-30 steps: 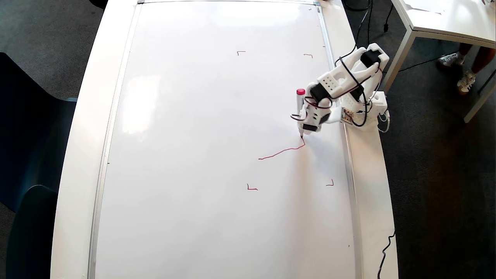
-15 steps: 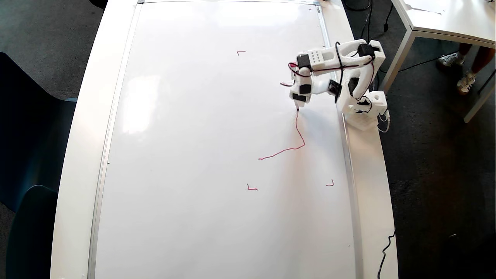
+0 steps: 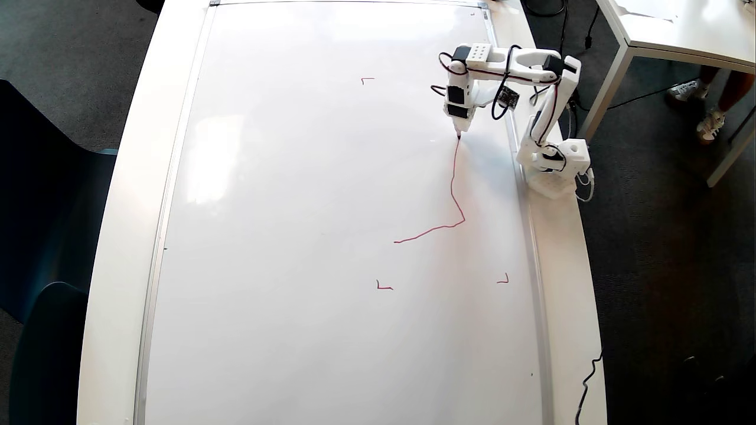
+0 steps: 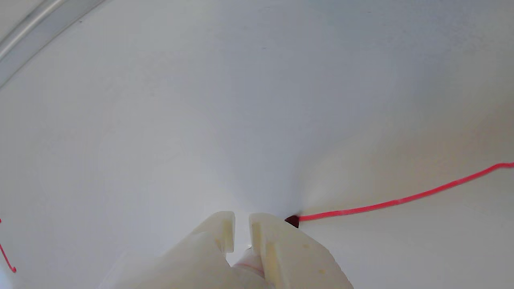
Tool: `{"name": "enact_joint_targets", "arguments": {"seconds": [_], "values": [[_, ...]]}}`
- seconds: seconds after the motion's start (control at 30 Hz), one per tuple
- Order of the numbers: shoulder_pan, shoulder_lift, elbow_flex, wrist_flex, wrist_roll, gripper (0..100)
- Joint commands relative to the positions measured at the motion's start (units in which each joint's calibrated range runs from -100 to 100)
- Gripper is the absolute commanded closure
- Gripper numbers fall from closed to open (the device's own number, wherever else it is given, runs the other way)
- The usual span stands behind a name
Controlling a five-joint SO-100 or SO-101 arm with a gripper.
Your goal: Draw on a whiteboard a robot head using a pen attached to the gripper
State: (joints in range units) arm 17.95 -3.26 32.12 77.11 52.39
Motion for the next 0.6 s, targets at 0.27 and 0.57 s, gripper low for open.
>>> {"name": "enact_joint_targets", "arguments": {"seconds": [0.27,0.57], "values": [[7.6,3.1,-7.3,-11.6,6.9,99],[3.2,14.0,-20.8,-13.0,6.5,99]]}}
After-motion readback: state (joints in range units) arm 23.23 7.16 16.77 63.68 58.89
